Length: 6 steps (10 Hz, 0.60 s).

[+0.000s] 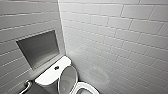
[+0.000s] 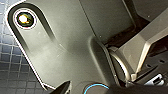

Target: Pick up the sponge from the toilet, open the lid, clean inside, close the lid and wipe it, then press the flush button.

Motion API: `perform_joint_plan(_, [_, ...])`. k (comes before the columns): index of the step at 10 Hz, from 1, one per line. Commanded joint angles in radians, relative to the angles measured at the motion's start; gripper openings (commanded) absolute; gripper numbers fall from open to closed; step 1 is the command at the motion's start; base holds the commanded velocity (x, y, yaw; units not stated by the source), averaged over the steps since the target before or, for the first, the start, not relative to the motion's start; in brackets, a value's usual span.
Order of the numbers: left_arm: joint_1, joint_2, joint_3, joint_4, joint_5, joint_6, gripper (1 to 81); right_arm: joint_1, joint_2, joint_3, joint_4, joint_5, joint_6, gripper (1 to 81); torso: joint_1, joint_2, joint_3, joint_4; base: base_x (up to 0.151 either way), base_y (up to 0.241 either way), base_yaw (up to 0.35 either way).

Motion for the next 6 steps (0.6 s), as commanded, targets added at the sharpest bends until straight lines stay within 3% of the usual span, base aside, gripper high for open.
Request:
perform_joint_plan(1, [-0.012,-0.012,0.039,-0.005,0.079,0.017,81.1,0.008,-0.036,0.057,-0.014,-0.016,0.010,1.0,0.000,0.000,0.000,0.000,0.000,0.000,0.000])
perform_joint_plan(3, [0.014,-0.066,0.145,-0.017,0.073,0.019,81.1,0.029,-0.165,0.271,-0.016,-0.007,0.010,1.0,0.000,0.000,0.000,0.000,0.000,0.000,0.000])
perform_joint_plan(4, [0.025,-0.128,0.255,-0.023,0.050,0.008,81.1,0.036,-0.263,0.421,-0.014,-0.009,0.010,1.0,0.000,0.000,0.000,0.000,0.000,0.000,0.000])
perform_joint_plan(6, [0.028,-0.255,0.467,-0.086,0.030,0.006,81.1,0.059,-0.379,0.559,-0.014,-0.009,0.010,1.0,0.000,0.000,0.000,0.000,0.000,0.000,0.000])
